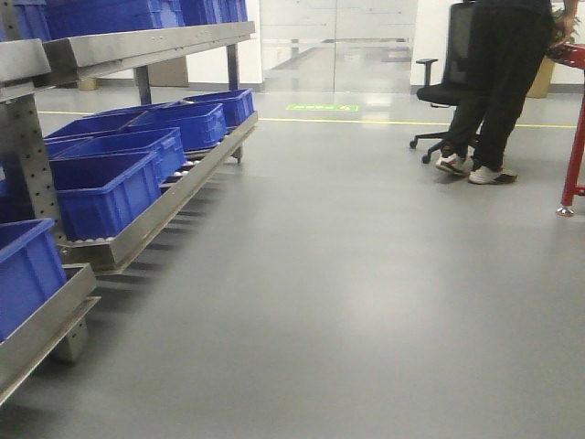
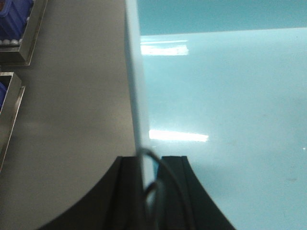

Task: Move two blue bins to right shelf middle
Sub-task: 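Drive across the floor carrying the light-blue bin in both grippers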

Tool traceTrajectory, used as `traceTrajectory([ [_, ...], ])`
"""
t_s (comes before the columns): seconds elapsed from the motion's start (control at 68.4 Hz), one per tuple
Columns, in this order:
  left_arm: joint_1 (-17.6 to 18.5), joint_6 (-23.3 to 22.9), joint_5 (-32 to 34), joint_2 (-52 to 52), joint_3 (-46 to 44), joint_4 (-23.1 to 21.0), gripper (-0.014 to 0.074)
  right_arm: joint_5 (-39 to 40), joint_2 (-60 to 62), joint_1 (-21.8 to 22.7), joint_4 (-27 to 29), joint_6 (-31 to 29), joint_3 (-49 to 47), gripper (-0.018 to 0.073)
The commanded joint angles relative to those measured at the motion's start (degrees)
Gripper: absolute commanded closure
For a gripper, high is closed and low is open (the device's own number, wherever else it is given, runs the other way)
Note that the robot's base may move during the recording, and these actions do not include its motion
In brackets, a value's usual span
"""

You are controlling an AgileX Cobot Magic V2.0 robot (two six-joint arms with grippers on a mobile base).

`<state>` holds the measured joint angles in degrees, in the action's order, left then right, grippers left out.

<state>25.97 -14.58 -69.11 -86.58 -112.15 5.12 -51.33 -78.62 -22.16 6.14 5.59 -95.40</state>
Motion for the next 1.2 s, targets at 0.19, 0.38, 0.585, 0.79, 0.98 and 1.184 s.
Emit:
traceTrajectory([
  [0.19, 0.1, 0.4, 1.7, 0.7, -0.6, -0.2, 0.0707, 3.4, 0.9, 0.2, 0.3, -0.8, -0.6, 0.0711],
  [0.38, 0.1, 0.4, 1.7, 0.7, -0.6, -0.2, 0.0707, 3.4, 0.9, 0.2, 0.3, -0.8, -0.6, 0.0711],
  [0.585, 0.1, 0.4, 1.7, 0.7, -0.6, -0.2, 0.0707, 3.4, 0.9, 0.2, 0.3, -0.8, -0.6, 0.0711],
  [0.79, 0.1, 0.4, 1.7, 0.7, -0.6, -0.2, 0.0707, 3.4, 0.9, 0.2, 0.3, -0.8, -0.6, 0.0711],
  [0.98, 0.1, 0.4, 1.7, 0.7, -0.6, -0.2, 0.0707, 3.4, 0.9, 0.2, 0.3, -0.8, -0.6, 0.0711],
  [1.184, 0.1, 0.4, 1.7, 0.7, -0.6, -0.2, 0.0707, 3.4, 0.9, 0.2, 0.3, -0.8, -0.6, 0.0711],
])
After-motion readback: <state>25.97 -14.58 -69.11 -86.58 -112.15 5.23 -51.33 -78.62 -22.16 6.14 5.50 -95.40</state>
